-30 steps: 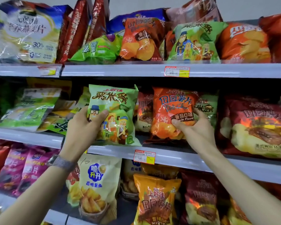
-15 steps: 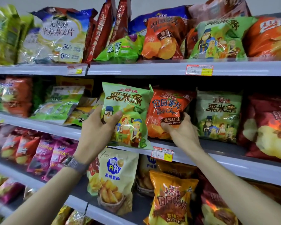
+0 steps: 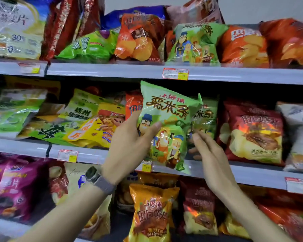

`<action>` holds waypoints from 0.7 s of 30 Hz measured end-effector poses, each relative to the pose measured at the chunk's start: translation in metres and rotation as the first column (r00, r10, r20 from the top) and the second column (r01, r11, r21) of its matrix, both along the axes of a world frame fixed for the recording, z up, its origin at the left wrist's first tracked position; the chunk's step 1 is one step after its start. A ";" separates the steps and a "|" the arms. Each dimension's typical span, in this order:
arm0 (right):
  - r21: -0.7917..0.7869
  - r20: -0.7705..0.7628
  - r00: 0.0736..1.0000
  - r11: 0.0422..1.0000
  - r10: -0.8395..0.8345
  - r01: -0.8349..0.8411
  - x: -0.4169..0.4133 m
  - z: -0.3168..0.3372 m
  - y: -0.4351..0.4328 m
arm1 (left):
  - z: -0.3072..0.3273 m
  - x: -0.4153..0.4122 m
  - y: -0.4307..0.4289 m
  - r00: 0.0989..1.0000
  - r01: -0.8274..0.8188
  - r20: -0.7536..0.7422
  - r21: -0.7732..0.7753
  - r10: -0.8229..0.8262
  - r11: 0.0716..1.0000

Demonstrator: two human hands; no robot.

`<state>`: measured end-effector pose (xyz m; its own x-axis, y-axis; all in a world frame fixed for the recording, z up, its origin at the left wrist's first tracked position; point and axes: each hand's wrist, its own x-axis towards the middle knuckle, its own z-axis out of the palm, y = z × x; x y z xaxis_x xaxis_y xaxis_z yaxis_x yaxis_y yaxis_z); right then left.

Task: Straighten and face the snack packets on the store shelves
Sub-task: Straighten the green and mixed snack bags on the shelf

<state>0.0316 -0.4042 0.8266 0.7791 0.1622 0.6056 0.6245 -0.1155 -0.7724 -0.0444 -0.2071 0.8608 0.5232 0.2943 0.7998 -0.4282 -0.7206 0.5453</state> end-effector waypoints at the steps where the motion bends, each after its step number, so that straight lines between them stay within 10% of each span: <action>1: -0.005 -0.007 1.000 1.000 0.009 -0.009 -0.005 -0.003 -0.009 | 0.000 0.008 -0.010 1.000 0.021 0.001 0.024 -0.021 1.000; 21: -0.243 0.203 0.900 0.871 -0.385 0.427 0.073 0.000 -0.055 | -0.014 0.144 -0.067 0.937 0.300 -0.176 -0.037 -0.301 0.953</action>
<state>0.1044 -0.4590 0.8264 0.7203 0.0259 0.6931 0.5770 -0.5770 -0.5780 0.0996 -0.2741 0.8467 0.7218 0.1081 0.6836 -0.5195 -0.5680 0.6383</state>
